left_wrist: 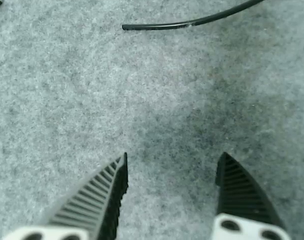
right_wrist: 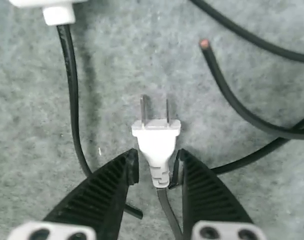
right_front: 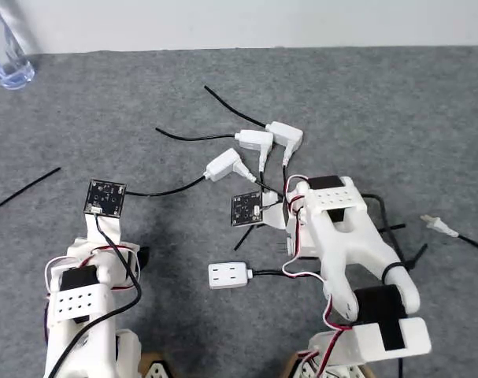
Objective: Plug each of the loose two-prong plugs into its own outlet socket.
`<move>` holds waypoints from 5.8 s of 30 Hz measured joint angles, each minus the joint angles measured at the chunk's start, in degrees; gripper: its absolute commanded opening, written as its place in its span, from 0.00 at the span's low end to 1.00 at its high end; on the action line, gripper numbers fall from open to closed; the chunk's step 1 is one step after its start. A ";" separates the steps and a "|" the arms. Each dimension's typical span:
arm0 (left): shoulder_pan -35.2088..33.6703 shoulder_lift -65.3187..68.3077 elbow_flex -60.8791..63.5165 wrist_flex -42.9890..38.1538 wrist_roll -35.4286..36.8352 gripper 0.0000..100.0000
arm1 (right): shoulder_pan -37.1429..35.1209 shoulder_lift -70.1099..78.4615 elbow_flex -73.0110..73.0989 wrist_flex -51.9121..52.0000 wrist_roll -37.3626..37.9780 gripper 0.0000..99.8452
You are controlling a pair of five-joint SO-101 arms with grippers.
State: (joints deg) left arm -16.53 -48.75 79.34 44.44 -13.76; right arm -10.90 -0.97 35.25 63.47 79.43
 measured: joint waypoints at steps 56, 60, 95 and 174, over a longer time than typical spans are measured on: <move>30.33 -43.08 3.25 13.89 25.67 0.27 | -17.85 -23.56 -0.70 16.88 -37.63 0.01; 32.44 -54.07 11.16 13.89 26.55 0.27 | -17.67 -25.85 -0.70 16.88 -37.89 0.01; 32.53 -54.77 14.33 12.04 29.19 0.28 | -26.20 -14.59 -12.48 13.63 -43.52 0.01; 32.53 -54.77 15.38 12.04 29.27 0.27 | -24.09 -22.07 -8.62 16.88 -43.34 0.01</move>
State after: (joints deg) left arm 16.00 -103.52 94.73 56.48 15.52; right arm -34.99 -23.03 26.64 80.35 36.09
